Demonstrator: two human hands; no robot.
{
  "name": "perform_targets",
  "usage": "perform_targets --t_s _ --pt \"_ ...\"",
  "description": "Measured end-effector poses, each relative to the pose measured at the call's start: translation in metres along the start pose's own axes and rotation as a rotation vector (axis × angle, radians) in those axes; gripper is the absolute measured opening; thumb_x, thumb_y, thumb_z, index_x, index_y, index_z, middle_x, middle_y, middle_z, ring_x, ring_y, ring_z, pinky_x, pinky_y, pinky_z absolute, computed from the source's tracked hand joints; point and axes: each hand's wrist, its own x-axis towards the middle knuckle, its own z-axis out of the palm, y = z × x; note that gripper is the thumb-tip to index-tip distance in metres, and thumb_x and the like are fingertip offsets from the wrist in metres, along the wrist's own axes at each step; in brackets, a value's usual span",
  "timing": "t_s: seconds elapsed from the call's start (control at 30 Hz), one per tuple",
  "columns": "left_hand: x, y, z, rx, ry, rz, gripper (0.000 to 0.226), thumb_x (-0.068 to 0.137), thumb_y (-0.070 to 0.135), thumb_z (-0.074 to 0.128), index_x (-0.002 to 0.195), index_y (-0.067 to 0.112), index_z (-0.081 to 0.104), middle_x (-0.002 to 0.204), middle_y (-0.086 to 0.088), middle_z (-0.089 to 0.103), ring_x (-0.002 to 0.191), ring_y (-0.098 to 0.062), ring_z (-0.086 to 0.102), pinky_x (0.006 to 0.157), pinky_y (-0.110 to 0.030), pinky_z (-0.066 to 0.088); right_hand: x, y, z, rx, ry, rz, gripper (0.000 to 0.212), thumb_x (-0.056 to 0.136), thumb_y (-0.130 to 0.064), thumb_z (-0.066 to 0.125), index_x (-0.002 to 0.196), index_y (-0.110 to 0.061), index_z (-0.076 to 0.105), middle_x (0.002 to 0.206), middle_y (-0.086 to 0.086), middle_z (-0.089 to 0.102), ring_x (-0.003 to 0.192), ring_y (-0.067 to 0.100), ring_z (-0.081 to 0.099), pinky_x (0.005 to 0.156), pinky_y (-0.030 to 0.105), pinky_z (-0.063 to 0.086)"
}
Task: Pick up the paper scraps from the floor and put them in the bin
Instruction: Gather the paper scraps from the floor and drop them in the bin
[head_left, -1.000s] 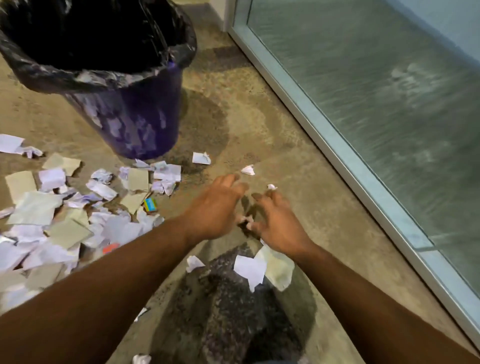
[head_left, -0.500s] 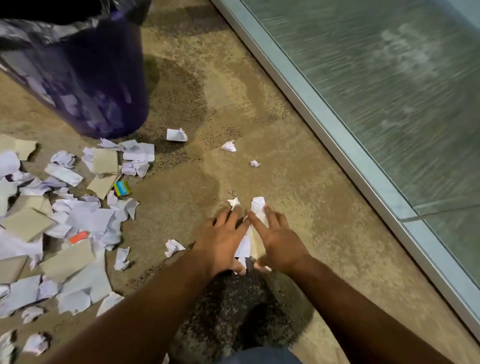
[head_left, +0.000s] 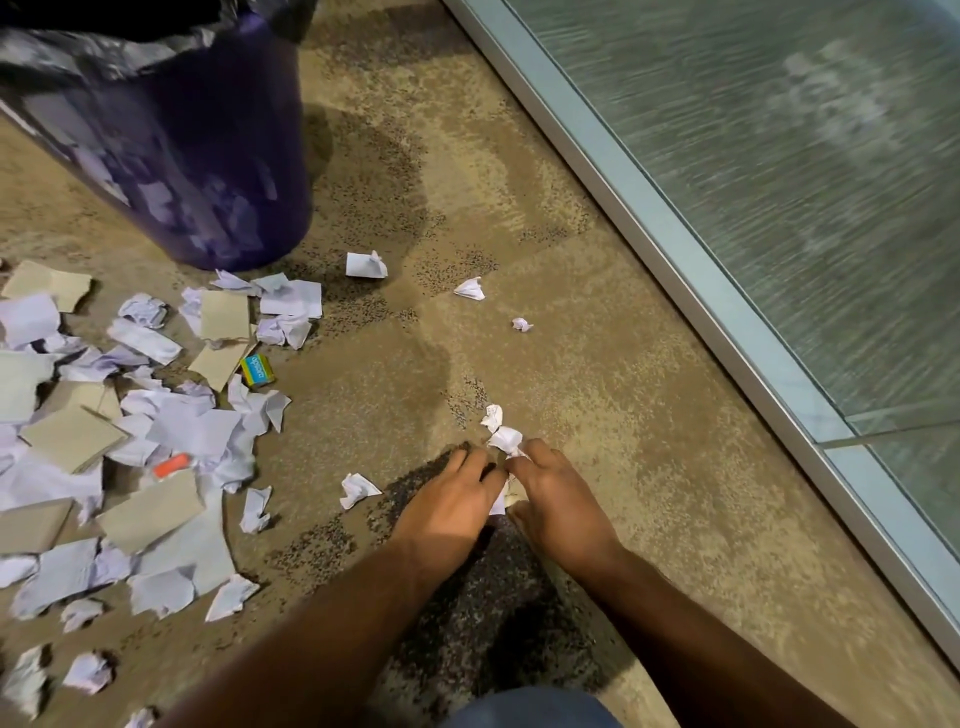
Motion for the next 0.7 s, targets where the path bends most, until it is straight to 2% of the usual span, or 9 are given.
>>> perform_targets --t_s 0.07,0.17,0.27,0.33,0.4,0.47,0.57,0.6,0.7 --pt "0.0 -0.003 0.0 -0.063 0.025 -0.017 0.043 0.091 0.011 0.065 0.132 0.017 0.053 0.13 -0.004 0.044 0.123 -0.022 0.042 0.095 -0.04 0.052 0.001 -0.003 0.002 0.015 0.001 -0.012 0.061 0.076 0.002 0.074 0.132 -0.018 0.061 0.125 -0.004 0.053 0.111 0.018 0.054 0.095 0.031 0.049" --pt "0.0 -0.008 -0.009 -0.161 0.061 -0.055 0.036 0.088 0.005 0.062 0.123 0.01 0.06 0.122 -0.009 0.052 0.116 -0.025 0.049 0.095 -0.037 0.047 0.006 -0.013 0.004 0.041 0.012 -0.022 0.047 0.073 0.003 0.075 0.116 -0.015 0.068 0.11 -0.005 0.055 0.098 0.015 0.058 0.085 0.03 0.051" --pt "-0.002 -0.012 -0.024 -0.216 0.121 -0.091 0.036 0.082 -0.001 0.061 0.117 0.007 0.065 0.115 -0.012 0.059 0.111 -0.028 0.053 0.092 -0.035 0.044 0.014 -0.026 0.003 0.081 0.03 -0.011 0.035 0.076 0.002 0.072 0.107 -0.014 0.072 0.103 -0.013 0.049 0.088 0.007 0.053 0.075 0.016 0.04" --pt "-0.004 -0.019 -0.031 -0.245 0.128 -0.118 0.041 0.081 -0.001 0.059 0.121 0.008 0.063 0.115 -0.01 0.061 0.108 -0.028 0.054 0.09 -0.035 0.044 0.022 -0.036 0.002 0.087 0.041 0.002 0.032 0.079 0.0 0.073 0.108 -0.014 0.073 0.101 -0.015 0.044 0.088 0.005 0.049 0.077 0.013 0.035" --pt "-0.008 -0.026 -0.034 -0.258 0.105 -0.122 0.048 0.081 -0.002 0.055 0.127 0.01 0.06 0.118 -0.009 0.06 0.111 -0.027 0.054 0.095 -0.035 0.044 0.027 -0.042 0.001 0.071 0.025 0.016 0.034 0.081 -0.004 0.073 0.113 -0.015 0.072 0.102 -0.012 0.049 0.092 0.01 0.054 0.082 0.018 0.042" --pt "-0.017 -0.029 -0.034 -0.241 0.08 -0.096 0.058 0.082 -0.004 0.052 0.138 0.013 0.053 0.13 -0.007 0.058 0.121 -0.025 0.051 0.104 -0.031 0.041 0.027 -0.046 -0.003 0.049 0.013 0.03 0.036 0.083 -0.005 0.073 0.117 -0.015 0.072 0.11 -0.004 0.058 0.099 0.017 0.06 0.087 0.021 0.045" --pt "-0.023 -0.028 -0.038 -0.266 0.084 -0.067 0.071 0.087 -0.002 0.052 0.154 0.017 0.036 0.148 -0.005 0.048 0.134 -0.022 0.043 0.11 -0.029 0.034 0.036 -0.044 -0.009 0.032 0.058 0.051 0.039 0.084 -0.007 0.072 0.122 -0.017 0.072 0.114 0.0 0.062 0.102 0.019 0.062 0.086 0.02 0.042" --pt "-0.021 -0.026 -0.04 -0.271 0.106 -0.077 0.069 0.09 0.0 0.052 0.154 0.018 0.035 0.15 -0.005 0.047 0.135 -0.023 0.043 0.111 -0.031 0.036 0.036 -0.043 -0.012 0.052 0.085 0.058 0.04 0.084 -0.007 0.071 0.122 -0.018 0.072 0.112 0.0 0.062 0.101 0.019 0.062 0.085 0.02 0.042" --pt "-0.028 -0.049 -0.073 -0.269 0.351 -0.148 0.053 0.1 0.009 0.051 0.151 0.02 0.041 0.149 -0.002 0.052 0.133 -0.02 0.05 0.11 -0.033 0.041 0.058 -0.08 -0.026 0.096 0.204 0.004 0.04 0.088 -0.011 0.073 0.126 -0.019 0.07 0.11 -0.004 0.061 0.094 0.017 0.063 0.079 0.02 0.043"
